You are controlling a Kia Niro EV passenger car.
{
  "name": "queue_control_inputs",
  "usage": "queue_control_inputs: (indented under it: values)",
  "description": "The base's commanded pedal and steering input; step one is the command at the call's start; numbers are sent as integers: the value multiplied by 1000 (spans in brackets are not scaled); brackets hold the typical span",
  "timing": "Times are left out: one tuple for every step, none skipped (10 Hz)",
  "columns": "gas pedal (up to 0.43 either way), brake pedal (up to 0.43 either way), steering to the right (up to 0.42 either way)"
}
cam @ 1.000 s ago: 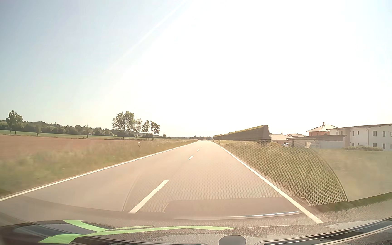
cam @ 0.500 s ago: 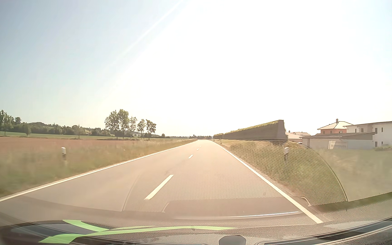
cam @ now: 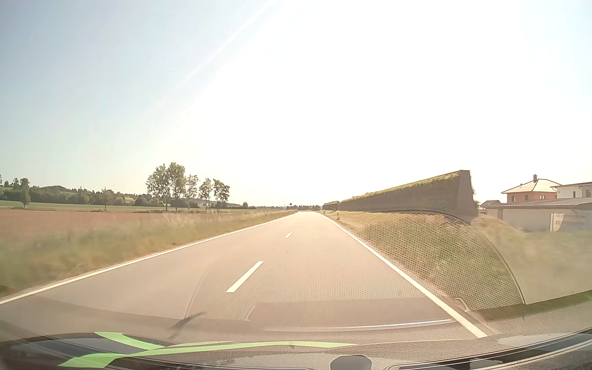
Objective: Follow the waypoints while adhering to traffic rules and regulations
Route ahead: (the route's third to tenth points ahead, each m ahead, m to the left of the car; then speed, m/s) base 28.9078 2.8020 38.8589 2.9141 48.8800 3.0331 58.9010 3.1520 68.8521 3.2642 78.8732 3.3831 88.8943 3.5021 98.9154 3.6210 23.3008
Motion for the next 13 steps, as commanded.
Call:
queue_control_inputs:
  values:
    - [248, 0, -4]
    - [260, 0, -4]
    - [280, 0, -4]
    - [280, 0, -4]
    - [280, 0, -4]
    - [287, 0, -4]
    - [299, 0, -4]
    - [299, 0, -4]
    - [299, 0, -4]
    - [299, 0, -4]
    - [268, 0, -4]
    - [260, 0, -4]
    - [260, 0, -4]
